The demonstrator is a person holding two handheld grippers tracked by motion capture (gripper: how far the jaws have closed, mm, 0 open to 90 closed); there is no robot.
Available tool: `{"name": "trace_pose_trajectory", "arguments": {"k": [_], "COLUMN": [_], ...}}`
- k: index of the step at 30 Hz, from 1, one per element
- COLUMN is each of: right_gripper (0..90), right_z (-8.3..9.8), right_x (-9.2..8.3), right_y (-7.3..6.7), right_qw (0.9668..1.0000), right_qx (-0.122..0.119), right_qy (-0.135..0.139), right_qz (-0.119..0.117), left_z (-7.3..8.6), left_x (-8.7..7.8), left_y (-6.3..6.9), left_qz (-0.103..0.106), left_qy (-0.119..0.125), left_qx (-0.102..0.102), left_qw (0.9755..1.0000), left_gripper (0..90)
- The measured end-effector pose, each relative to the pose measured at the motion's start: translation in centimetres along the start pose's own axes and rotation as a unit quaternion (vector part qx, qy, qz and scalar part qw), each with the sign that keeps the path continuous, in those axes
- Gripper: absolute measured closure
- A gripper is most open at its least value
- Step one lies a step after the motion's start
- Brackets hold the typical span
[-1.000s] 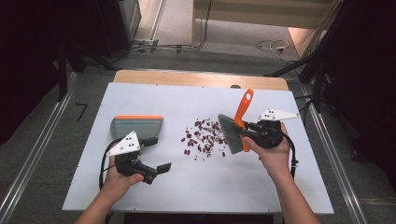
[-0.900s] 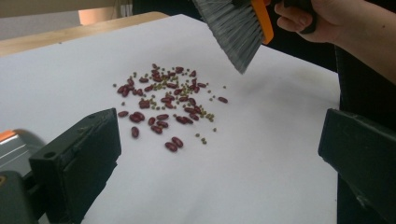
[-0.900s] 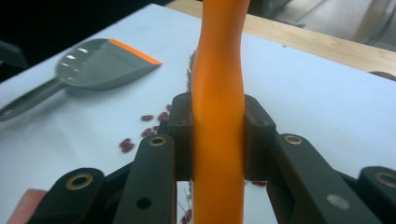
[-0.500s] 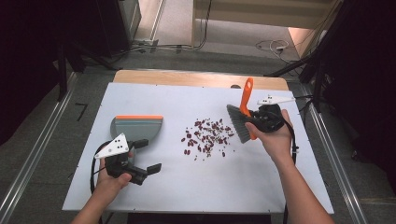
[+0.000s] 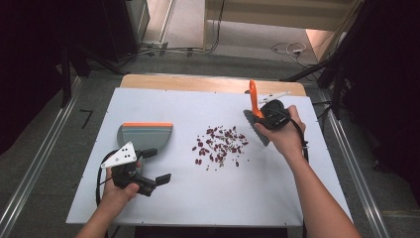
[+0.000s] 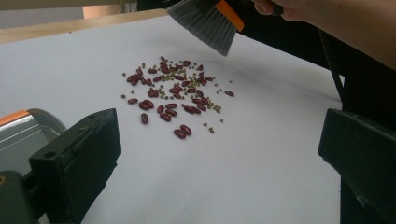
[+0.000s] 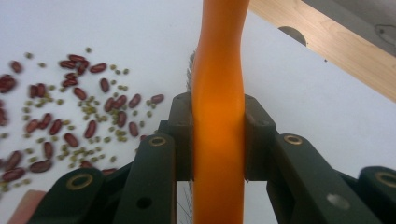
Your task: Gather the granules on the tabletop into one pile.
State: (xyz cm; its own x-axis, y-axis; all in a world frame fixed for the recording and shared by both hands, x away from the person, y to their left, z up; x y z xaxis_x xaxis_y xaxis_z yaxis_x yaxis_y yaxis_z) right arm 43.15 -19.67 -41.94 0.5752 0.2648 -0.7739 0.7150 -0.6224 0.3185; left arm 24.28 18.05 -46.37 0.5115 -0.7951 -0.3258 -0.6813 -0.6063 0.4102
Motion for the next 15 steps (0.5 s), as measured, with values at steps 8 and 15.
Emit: {"name": "trace_pose_trajectory", "arguments": {"k": [8,15], "right_gripper": [68.9,69.0], "right_z": [-2.9,-4.6], "right_x": [4.1,6.2], "right_y": [-2.0,-4.3], "right_qw": [0.9926,0.9821], "right_qx": [-0.074,-0.136], "right_qy": [-0.082,-0.123], "right_qz": [0.052,0.043], "left_z": [0.1,0.1], "left_x": [-0.2,-0.5], "left_y": [0.0,-0.1], "left_qz": [0.0,-0.002], "left_qy": [0.002,0.004], "left_qx": [0.001,0.0], "left_qw": [1.0,1.0], "left_gripper": [0.0,0.0]}}
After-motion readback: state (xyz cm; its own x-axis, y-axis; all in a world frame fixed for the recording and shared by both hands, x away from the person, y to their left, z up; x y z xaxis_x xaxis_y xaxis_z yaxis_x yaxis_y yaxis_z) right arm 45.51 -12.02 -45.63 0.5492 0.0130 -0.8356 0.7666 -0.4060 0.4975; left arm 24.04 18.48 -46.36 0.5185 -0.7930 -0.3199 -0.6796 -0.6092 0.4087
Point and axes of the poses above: each handheld gripper's, and its own axes: x roughly forward along the jaws, z roughly out of its underside, y roughly to its right, the point moved 2 cm from there along x, roughly forward along the jaws, and after that the axes turned 13 degrees about -x, right-handed, at the moved point
